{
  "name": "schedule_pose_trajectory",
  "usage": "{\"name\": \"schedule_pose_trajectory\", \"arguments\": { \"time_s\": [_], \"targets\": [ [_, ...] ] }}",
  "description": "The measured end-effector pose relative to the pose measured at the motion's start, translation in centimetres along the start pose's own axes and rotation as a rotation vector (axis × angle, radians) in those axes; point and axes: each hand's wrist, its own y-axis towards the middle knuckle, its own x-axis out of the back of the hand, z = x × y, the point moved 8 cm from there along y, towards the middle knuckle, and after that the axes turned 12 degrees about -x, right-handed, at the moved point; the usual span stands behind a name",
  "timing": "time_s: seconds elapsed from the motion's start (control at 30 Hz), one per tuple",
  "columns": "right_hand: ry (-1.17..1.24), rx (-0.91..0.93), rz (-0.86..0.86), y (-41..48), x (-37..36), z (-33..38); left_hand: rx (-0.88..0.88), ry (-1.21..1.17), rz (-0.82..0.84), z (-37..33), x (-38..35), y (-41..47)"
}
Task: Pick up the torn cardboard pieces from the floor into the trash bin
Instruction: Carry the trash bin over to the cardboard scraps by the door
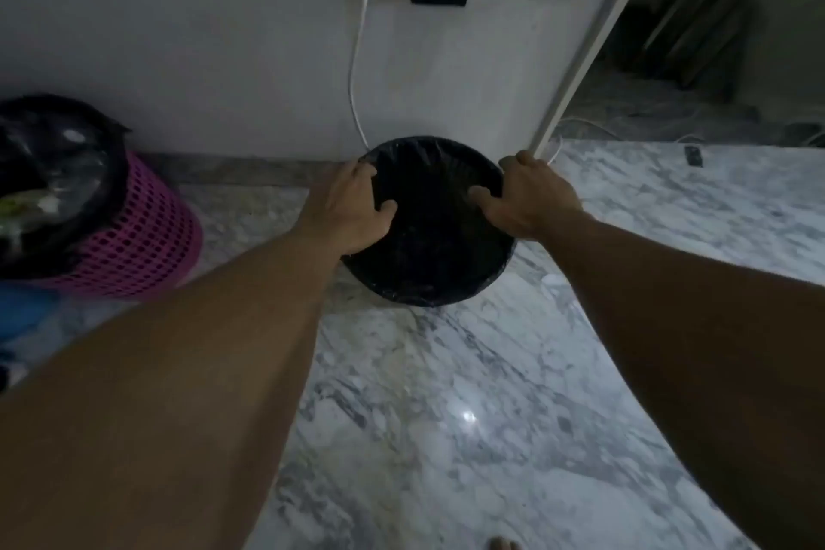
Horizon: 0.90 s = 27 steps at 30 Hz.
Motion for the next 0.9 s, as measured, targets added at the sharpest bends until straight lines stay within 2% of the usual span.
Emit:
{"name": "schedule_pose_trajectory", "arguments": {
  "time_s": [0.3,0.43,0.67,0.9],
  "targets": [
    [0.107,-0.095,-0.063,5.5,-8.9,-2.6,0.120,0.098,-0.034,6.2,-8.6,2.3],
    [0.240,-0.152,-0.032,6.4,-12.3,-4.1,0.219,-0.063,-0.079,8.0,-11.1,1.9],
    [0.582,-0.265,-0.022,5.4,-13.5,-5.4,0.375,-0.560,-0.278,9.7,-12.0,1.6],
    [0.669,-0.326,0.006,1.7,-10.2,-5.9,0.432,-0.645,-0.276,7.8,-8.5,-1.3]
  ]
}}
